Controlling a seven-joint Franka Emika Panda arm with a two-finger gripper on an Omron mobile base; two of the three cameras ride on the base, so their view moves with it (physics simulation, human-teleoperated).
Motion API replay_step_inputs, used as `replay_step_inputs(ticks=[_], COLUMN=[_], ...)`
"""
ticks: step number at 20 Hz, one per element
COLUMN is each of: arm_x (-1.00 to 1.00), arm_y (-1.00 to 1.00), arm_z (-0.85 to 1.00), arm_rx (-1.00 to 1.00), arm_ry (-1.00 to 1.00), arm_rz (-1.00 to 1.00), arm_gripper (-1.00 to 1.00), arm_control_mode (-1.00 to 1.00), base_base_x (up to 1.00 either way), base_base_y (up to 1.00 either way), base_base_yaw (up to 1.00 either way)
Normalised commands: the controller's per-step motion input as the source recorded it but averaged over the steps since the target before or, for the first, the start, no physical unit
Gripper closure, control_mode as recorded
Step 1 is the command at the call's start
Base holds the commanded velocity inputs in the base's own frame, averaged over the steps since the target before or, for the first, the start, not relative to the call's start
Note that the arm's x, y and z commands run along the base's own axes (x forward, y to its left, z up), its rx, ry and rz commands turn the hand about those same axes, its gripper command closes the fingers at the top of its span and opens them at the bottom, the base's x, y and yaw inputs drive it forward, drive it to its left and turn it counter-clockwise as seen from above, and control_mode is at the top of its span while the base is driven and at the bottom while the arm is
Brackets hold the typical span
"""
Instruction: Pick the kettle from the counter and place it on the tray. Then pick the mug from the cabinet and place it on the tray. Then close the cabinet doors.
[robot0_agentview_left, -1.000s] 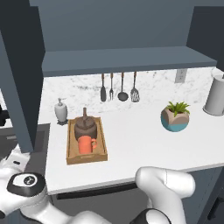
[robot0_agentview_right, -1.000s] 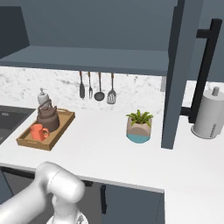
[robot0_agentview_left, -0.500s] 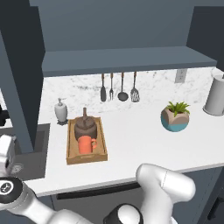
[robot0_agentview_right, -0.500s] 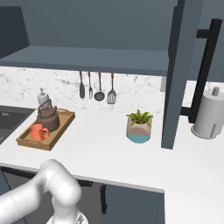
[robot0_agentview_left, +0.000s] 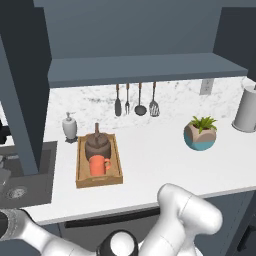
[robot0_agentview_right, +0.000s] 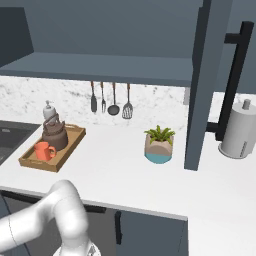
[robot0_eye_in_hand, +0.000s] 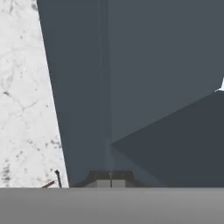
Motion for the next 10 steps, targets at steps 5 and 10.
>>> replay_step_inputs(ticks=[5,10], arm_x=[0.0,0.0], arm_y=[0.31,0.11], arm_z=[0.27,0.27], arm_rx=[-0.01,0.0], arm_ry=[-0.26,-0.25], arm_rz=[-0.09,-0.08], arm_gripper=[1.0,1.0], arm_control_mode=[-1.0,-1.0], base_base_x=[0.0,0.0], base_base_y=[0.0,0.0], base_base_yaw=[0.0,0.0])
